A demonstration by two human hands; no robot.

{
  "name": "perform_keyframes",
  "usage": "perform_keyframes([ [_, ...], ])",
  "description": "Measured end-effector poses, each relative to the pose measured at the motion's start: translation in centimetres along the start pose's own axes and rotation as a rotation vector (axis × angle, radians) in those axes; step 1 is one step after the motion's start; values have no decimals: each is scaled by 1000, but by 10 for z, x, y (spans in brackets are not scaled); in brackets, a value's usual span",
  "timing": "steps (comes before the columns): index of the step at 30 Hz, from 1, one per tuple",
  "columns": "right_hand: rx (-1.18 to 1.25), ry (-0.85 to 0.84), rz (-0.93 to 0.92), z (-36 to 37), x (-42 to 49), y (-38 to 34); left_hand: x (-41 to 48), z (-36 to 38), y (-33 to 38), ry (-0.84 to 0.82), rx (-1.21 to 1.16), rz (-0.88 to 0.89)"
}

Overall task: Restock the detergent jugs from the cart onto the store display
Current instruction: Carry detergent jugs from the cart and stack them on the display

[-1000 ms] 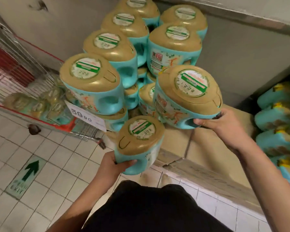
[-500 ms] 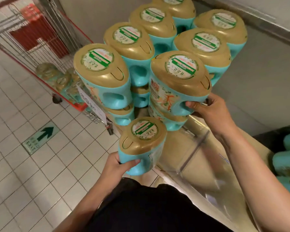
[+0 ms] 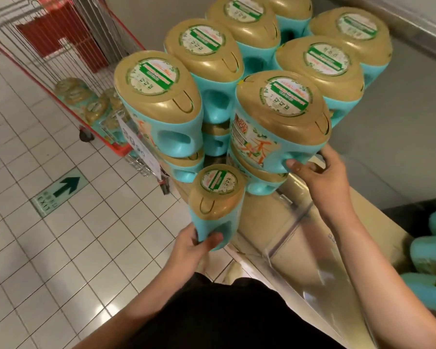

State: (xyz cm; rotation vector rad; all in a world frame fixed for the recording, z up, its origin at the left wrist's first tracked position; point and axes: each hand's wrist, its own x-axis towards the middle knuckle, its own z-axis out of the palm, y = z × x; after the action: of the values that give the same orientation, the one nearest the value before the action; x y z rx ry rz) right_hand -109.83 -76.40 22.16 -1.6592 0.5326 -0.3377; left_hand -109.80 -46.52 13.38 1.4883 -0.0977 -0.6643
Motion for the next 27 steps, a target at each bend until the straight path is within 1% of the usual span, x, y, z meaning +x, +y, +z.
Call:
perform_keyframes([
  [3,-17,-2,5,3,-5,4,2,19,-19,-105,32,-38],
  [4,-22,-4,0,3,-6,6,4,25,-27,-136,88,-55],
  [6,-45,-3,-22,4,-6,9,13,37,-37,-158,283,-92],
  [7,-63,-2,-37,5,-5,11,18,43,-39,-180,335,-76],
  [9,-81,6,-55,9,-4,15,27,56,-42,-217,329,40],
  [13,-45,22,-75,15,-5,25,40,69,-51,-133,331,156],
  [15,-72,39,-69,15,-9,34,45,71,-58,-86,366,206],
  [18,-81,113,-39,16,-23,47,51,72,-64,-48,422,284],
  [20,-93,177,-40,21,-42,57,54,71,-64,-43,436,311],
  [21,-104,184,-47,25,-53,64,55,71,-63,-48,439,323],
  [27,-144,17,39,51,-102,88,50,65,-55,-57,494,380],
])
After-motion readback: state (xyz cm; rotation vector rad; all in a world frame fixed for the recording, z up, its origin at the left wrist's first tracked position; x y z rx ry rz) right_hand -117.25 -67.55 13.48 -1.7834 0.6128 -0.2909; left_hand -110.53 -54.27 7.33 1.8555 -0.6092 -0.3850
